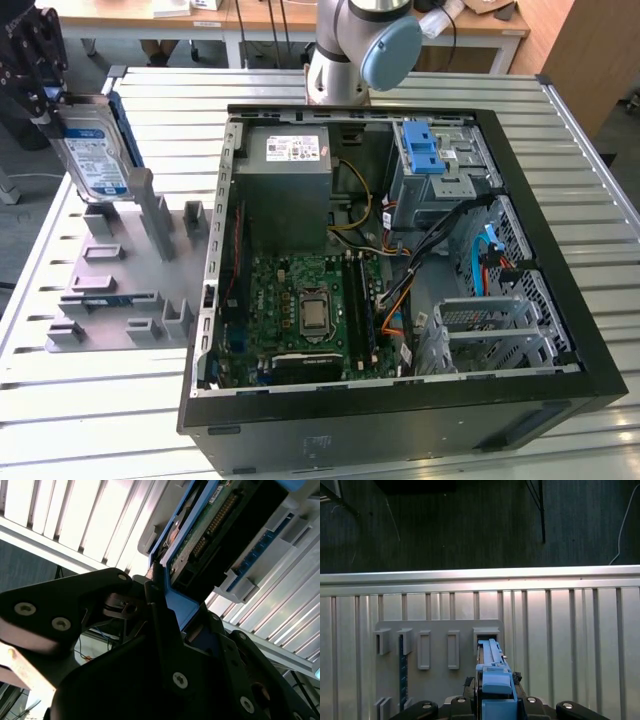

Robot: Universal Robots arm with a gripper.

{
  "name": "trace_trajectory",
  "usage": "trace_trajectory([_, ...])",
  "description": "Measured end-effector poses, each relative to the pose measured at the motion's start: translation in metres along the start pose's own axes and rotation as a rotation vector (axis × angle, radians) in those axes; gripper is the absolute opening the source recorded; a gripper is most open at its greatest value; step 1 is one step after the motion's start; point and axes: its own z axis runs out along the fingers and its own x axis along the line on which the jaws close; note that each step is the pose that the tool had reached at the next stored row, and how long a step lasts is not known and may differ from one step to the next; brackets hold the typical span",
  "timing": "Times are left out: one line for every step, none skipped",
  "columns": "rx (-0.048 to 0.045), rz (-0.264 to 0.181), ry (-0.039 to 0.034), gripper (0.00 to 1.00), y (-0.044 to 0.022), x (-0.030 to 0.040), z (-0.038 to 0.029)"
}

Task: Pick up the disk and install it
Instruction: 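Pick up the disk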

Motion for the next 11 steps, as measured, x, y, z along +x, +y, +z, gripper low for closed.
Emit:
trace_trajectory([0.0002, 0.000, 0.0007, 0.36, 0.0000, 0.0000, 0.0000])
trace_trajectory([0.0001, 0.000, 0.0008, 0.36, 0.0000, 0.0000, 0.0000])
trace_trajectory([0.0001, 0.000, 0.0010, 0.36, 0.0000, 0.0000, 0.0000])
trace_trajectory([0.0001, 0.000, 0.0011, 0.36, 0.0000, 0.0000, 0.0000])
trace_trajectory([0.0001, 0.000, 0.0012, 0.36, 0.0000, 0.0000, 0.0000])
trace_trajectory([0.0002, 0.000, 0.0013, 0.36, 0.0000, 0.0000, 0.0000])
trace_trajectory([0.0002, 0.000, 0.0014, 0.36, 0.0000, 0.0000, 0.0000])
trace_trajectory([0.0002, 0.000, 0.0015, 0.36, 0.0000, 0.0000, 0.0001])
trace_trajectory([0.0002, 0.000, 0.0016, 0.36, 0.0000, 0.0000, 0.0000])
trace_trajectory([0.0002, 0.000, 0.0017, 0.36, 0.0000, 0.0000, 0.0000])
trace_trajectory([0.0002, 0.000, 0.0017, 0.36, -0.0001, 0.0000, -0.0001])
